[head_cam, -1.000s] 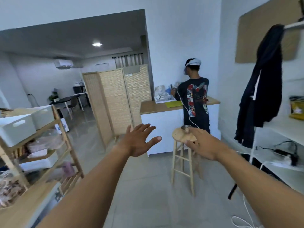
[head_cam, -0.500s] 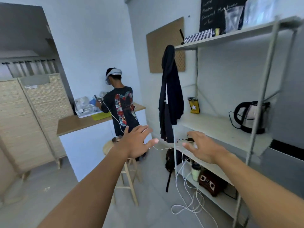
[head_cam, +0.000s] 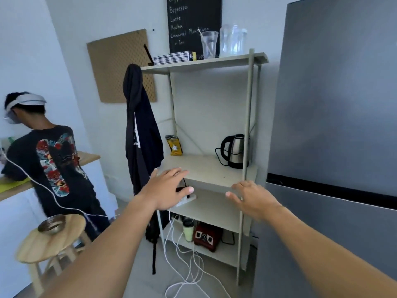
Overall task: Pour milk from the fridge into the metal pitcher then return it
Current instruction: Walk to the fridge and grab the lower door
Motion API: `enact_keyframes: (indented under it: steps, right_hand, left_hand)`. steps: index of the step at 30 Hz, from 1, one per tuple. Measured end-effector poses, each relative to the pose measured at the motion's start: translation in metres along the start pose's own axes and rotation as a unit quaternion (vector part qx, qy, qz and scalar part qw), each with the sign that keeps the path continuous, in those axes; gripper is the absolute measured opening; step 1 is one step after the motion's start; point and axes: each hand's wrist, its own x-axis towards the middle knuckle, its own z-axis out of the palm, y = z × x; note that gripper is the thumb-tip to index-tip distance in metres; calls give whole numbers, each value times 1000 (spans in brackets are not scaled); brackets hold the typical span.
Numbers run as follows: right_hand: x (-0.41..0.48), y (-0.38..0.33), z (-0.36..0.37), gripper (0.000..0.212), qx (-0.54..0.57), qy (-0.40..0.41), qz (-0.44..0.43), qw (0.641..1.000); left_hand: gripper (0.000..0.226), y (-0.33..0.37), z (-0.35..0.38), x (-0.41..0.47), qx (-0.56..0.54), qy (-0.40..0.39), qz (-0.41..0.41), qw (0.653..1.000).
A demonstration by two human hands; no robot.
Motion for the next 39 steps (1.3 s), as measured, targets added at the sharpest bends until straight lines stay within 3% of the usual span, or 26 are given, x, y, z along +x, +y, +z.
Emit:
enact_keyframes:
  steps: [9,13,19,26,35,39]
  right_hand:
    - [-68,68,8,49,-41,37,168,984]
    - [-75,93,4,48,-33,65,199,977]
    - [-69,128,8,43,13,88,207,974]
    - [-45,182,21,50,34,119,181,976]
    - [-4,227,53,52,-32,122,140,982]
    - [11,241,65,57,-83,185,140,969]
  left_hand:
    - [63,72,23,53,-10,-5,155,988]
    - [60,114,21,72,-16,15,213,977]
    - [59,172,15,116,26,68,265,962]
    - [75,234,34,175,87,128,313,937]
    - [112,263,45,228,197,257,300,897]
    - [124,265,61,244,209,275,289,893]
